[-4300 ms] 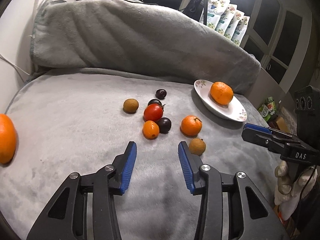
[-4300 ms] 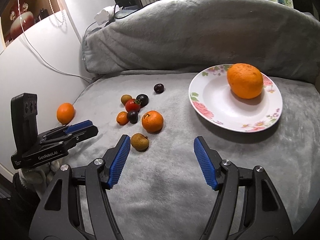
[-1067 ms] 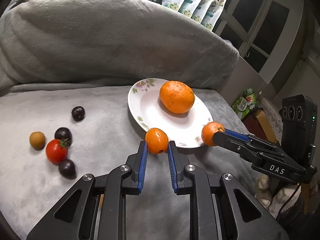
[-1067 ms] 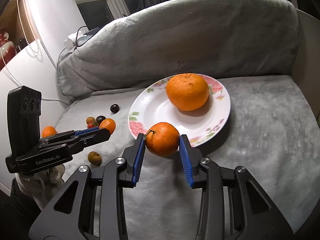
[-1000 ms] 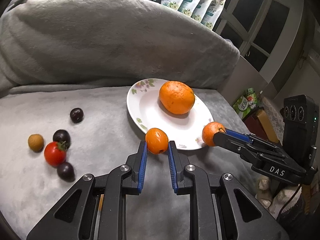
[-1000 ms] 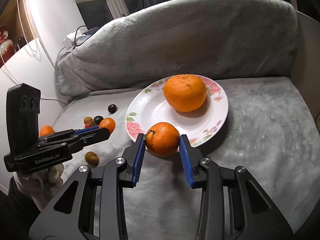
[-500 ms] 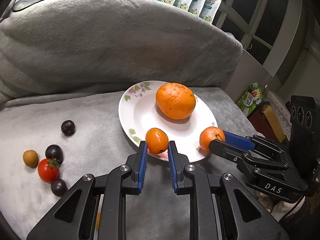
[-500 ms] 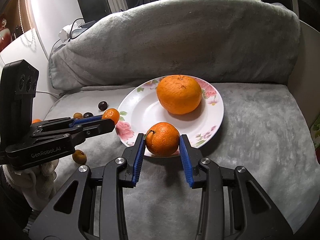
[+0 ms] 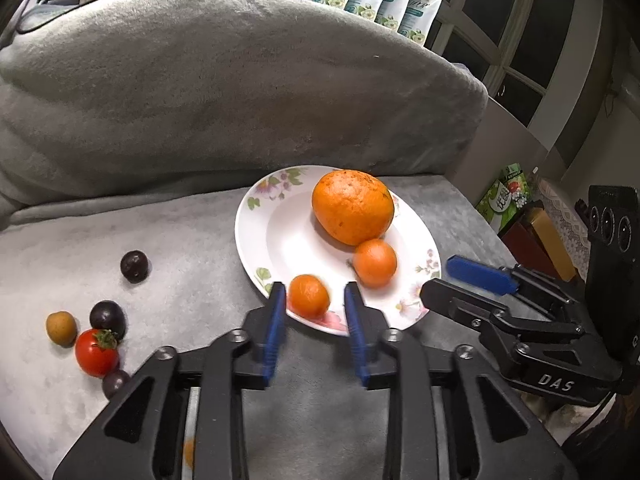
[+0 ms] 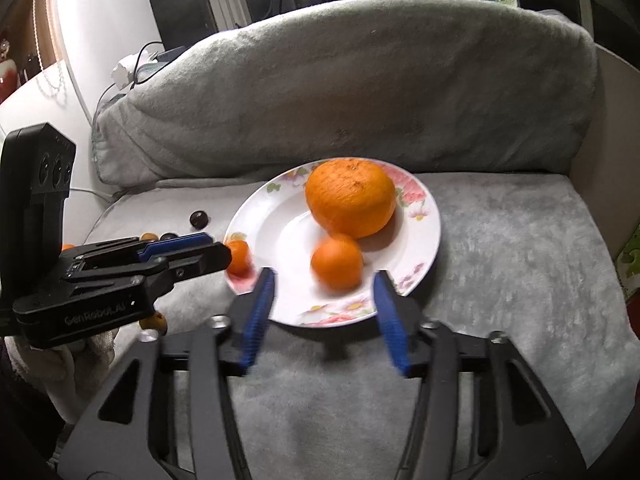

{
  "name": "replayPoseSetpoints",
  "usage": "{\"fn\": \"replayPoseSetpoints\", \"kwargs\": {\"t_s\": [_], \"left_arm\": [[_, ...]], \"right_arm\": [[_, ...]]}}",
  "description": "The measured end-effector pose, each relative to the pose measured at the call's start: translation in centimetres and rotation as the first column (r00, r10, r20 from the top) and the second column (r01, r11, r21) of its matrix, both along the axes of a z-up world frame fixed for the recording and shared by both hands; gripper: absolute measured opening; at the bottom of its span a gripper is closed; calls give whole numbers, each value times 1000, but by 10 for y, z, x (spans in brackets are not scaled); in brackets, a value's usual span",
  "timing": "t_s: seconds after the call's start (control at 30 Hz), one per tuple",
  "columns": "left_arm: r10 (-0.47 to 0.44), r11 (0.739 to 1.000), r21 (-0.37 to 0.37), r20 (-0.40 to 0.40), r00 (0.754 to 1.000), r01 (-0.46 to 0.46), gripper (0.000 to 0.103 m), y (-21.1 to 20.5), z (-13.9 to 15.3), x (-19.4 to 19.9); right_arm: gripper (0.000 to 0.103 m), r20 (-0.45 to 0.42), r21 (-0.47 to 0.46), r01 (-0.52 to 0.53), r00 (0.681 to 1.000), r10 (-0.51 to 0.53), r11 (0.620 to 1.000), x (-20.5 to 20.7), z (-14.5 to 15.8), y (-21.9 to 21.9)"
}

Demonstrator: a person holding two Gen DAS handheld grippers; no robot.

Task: Organize fruits
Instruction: 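Release the mandarins onto the plate beside the orange with both grippers, then move the right gripper toward the kiwi while the left gripper approaches the red tomato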

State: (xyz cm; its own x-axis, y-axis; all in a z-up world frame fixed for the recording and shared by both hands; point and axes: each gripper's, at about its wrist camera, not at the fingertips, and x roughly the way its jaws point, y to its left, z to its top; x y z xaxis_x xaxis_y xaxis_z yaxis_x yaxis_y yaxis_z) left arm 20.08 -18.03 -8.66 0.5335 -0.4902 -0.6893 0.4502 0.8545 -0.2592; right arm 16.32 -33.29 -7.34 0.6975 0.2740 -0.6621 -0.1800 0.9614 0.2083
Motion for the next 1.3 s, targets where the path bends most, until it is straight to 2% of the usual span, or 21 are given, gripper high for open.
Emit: {"fn": "replayPoseSetpoints", "kwargs": {"t_s": [0.17, 0.2, 0.23, 0.27, 0.33, 0.43, 0.9, 1.3], "left_arm": [[0, 1000, 8, 12, 1000, 0, 44, 2, 1, -1], [-1, 1000, 7, 13, 1000, 0, 49, 3, 1, -1], [1, 1000, 8, 16, 1000, -1, 60, 3, 1, -2], [9, 1000, 10, 21, 1000, -9, 64, 3, 1, -3], [16, 1000, 12, 32, 999, -16, 66, 4, 2, -4], [20, 999, 29, 37, 999, -21, 72, 3, 3, -4], [56, 998, 18, 76, 995, -58, 72, 30, 13, -19], [131, 991, 17, 111, 985, -134, 72, 90, 18, -42]], "right_arm": [[62, 12, 21, 23, 1000, -23, 1000, -2, 5, -7], [64, 12, 22, 28, 1000, -29, 999, -3, 6, -8], [71, 13, 23, 31, 999, -32, 999, -3, 6, -9], [75, 16, 24, 36, 999, -36, 999, -4, 7, -9], [83, 24, 27, 43, 999, -43, 999, -5, 9, -10], [83, 23, 32, 56, 998, -57, 998, -6, 12, -11], [83, 28, 57, 29, 999, -31, 998, -8, 25, 2], [83, 31, 78, -36, 999, 34, 996, -6, 36, 31]]}}
